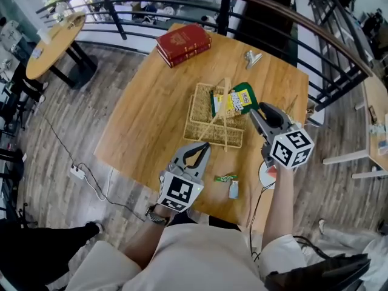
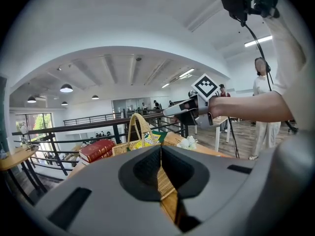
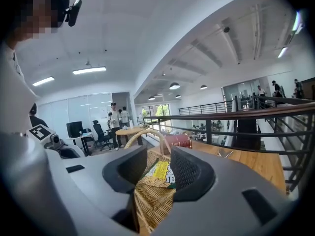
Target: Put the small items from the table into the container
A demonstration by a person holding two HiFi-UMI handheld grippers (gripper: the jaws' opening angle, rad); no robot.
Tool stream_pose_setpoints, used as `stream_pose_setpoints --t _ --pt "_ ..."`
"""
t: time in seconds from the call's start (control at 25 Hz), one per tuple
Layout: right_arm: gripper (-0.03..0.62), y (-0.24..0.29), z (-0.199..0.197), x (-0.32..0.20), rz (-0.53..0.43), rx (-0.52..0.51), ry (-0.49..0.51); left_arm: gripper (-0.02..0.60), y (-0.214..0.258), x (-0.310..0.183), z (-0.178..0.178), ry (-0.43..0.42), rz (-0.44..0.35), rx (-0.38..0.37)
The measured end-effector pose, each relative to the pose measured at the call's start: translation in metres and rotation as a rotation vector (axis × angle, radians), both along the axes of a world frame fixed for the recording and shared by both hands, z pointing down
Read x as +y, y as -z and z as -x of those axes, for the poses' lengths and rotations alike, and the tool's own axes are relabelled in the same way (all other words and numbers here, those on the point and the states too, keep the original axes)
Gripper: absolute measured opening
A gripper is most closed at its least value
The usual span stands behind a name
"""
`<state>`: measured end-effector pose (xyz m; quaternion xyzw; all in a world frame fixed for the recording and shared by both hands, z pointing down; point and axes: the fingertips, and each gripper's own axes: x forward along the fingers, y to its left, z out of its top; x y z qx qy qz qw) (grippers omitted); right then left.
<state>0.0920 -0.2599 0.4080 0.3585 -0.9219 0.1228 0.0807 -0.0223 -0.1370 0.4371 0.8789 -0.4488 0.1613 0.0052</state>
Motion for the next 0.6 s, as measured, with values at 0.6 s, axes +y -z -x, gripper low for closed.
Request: stream_pose_setpoints --t 0.6 --pt "0.085 0.027 0.004 0.078 -0.088 0.000 -0.150 0.006 0.035 0.003 0.024 0.087 -0.064 0.040"
